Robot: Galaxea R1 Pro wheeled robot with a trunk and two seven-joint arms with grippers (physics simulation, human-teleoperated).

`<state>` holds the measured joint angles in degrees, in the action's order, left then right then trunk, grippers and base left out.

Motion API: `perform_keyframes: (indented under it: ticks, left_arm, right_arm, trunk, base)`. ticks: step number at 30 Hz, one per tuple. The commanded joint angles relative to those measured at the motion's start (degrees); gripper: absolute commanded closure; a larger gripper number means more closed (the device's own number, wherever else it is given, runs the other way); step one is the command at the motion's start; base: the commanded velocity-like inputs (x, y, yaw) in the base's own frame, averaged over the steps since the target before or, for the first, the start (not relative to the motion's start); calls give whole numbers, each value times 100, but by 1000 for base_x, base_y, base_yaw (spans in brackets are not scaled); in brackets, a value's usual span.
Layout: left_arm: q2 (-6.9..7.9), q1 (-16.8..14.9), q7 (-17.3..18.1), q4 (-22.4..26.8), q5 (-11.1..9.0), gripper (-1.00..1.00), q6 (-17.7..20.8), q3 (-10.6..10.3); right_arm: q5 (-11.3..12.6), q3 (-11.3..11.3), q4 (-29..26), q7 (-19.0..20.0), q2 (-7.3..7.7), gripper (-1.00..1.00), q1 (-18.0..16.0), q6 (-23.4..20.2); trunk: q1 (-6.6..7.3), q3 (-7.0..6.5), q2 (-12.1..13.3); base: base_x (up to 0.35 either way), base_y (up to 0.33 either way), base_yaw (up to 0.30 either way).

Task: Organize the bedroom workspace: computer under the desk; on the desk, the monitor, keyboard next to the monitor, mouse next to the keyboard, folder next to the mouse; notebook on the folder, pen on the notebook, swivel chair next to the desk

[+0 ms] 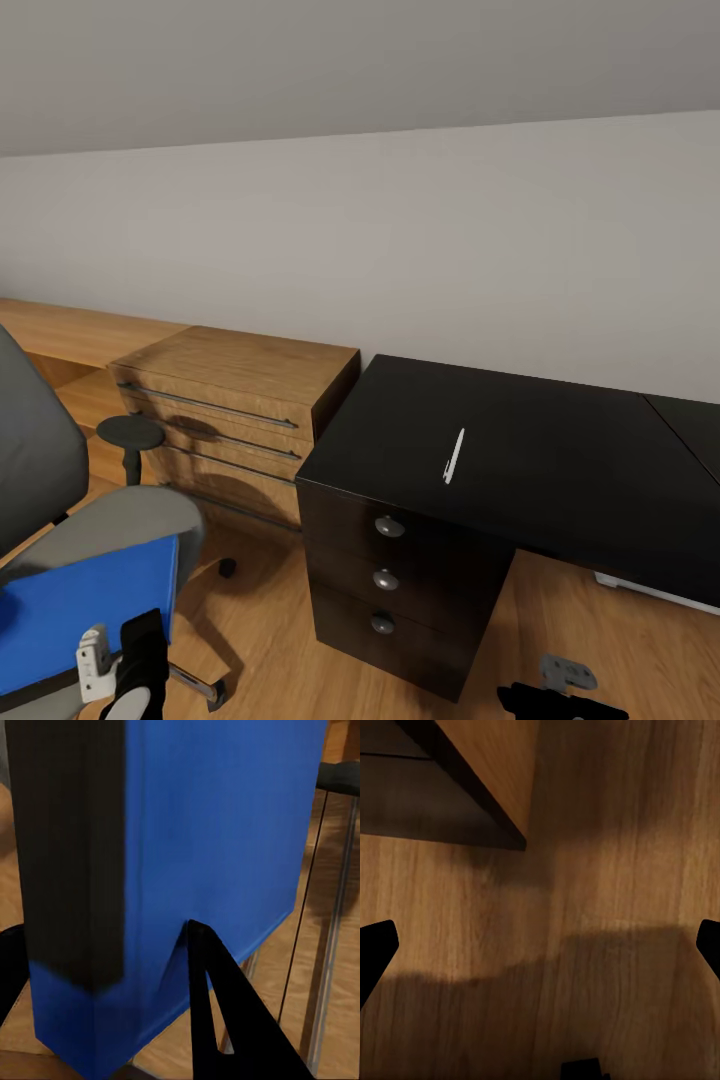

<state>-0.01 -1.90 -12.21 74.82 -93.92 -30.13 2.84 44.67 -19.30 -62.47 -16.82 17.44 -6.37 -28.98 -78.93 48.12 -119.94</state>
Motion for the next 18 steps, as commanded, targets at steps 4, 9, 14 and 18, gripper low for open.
perform_keyframes:
  ticks: [4,9,14,18]
  left_arm:
    - [1,-10,-11,42,3,100,-19,-46]
    - [4,-10,130,99,18,100,-16,-202]
    - [3,-5,420,123,22,100,-12,-341]
    - [2,-4,468,127,22,100,-11,-371]
  right_arm:
    - [60,-21,-10,-58,11,-100,-5,-3]
    - [60,-21,-6,-58,9,-100,-5,-3]
    - [65,-14,-4,-58,8,-100,-5,-3]
    - [67,-13,-3,-58,6,-100,-5,-3]
  trunk:
    - [1,6,-3]
    - [1,6,-3]
    - [1,6,-3]
    - [1,6,-3]
  base:
    - [0,0,0]
    - [0,0,0]
    - [0,0,0]
    - [0,0,0]
